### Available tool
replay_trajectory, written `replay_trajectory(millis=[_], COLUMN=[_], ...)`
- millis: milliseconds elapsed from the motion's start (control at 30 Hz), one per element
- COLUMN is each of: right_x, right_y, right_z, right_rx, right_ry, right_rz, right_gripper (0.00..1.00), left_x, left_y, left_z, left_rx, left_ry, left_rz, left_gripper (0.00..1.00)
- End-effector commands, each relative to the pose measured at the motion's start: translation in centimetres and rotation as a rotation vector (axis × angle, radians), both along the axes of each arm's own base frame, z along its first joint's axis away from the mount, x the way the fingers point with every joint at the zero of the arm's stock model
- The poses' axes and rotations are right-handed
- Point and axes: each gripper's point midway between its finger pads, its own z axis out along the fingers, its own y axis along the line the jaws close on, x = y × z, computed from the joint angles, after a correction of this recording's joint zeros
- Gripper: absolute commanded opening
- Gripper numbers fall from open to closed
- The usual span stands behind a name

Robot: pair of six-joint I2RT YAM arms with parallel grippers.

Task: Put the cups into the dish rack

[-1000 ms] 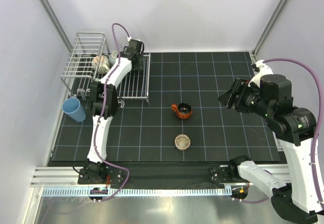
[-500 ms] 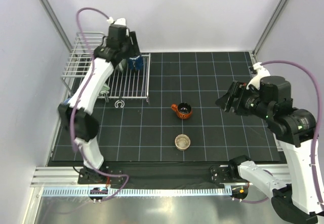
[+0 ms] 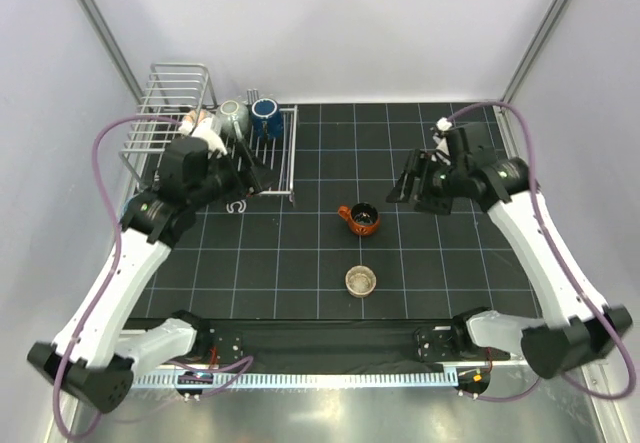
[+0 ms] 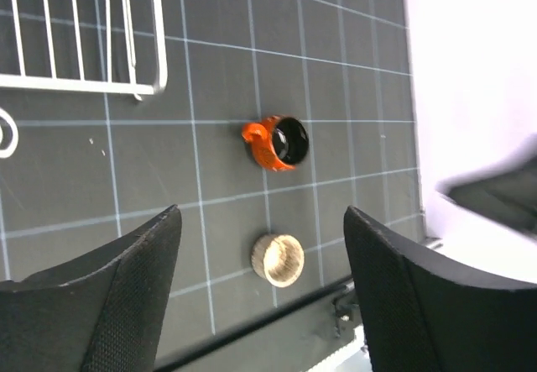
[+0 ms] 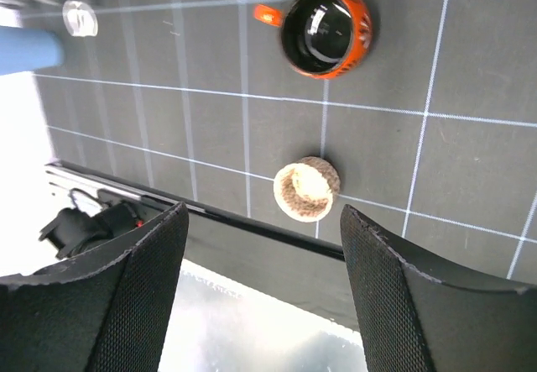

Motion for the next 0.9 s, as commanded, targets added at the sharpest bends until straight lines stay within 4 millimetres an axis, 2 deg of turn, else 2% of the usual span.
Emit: replay_trajectory(millis=[0, 33, 133, 267, 400, 467, 567, 667, 767, 867], right_x=[2.4, 3.0, 4.8, 6.4, 7.3, 7.8, 8.4, 8.9, 9.1, 8.6], right_y=[1.4, 1.6, 1.6, 1.5, 1.4, 1.7, 2.2, 2.7, 3.3, 3.9], right_z=[-3.8, -4.6, -7.2, -9.6, -12.3, -13.6, -14.8, -15.9, -16.6, -17.9], right_rx=[0.007, 0.002, -0.038, -0.079, -0.126, -0.128, -0.137, -0.146, -0.149, -0.150], right_ry=[0.097, 0.105, 0.182, 0.262, 0.333, 0.345, 0.359, 0.368, 0.379, 0.418], right_rz=[0.000, -0.004, -0.052, -0.118, -0.169, -0.180, -0.186, -0.186, -0.178, -0.163], right_gripper=[0.74, 0.74, 0.74, 0.74, 0.73, 0.73, 0.72, 0.70, 0.69, 0.69], left_x=[-2.3, -3.0, -4.0, -5.4, -6.3, -6.5, -7.0, -7.4, -7.1, -6.7], left_y=[0.9, 1.6, 2.7, 2.2, 1.1, 0.4, 0.0, 0.1, -0.1, -0.2], left_z=[2.5, 3.3, 4.0, 4.4, 2.7, 1.2, -0.8, -2.2, -2.8, -2.3], left_rx=[-0.083, -0.081, -0.055, -0.066, -0.113, -0.109, -0.079, -0.040, -0.035, -0.051], left_ry=[-0.067, -0.093, -0.109, -0.049, 0.080, 0.156, 0.270, 0.339, 0.379, 0.355], left_rz=[0.024, 0.040, 0.063, 0.019, -0.013, -0.035, -0.062, -0.071, -0.062, -0.053], left_gripper=[0.78, 0.82, 0.86, 0.87, 0.89, 0.89, 0.89, 0.94, 1.00, 1.00])
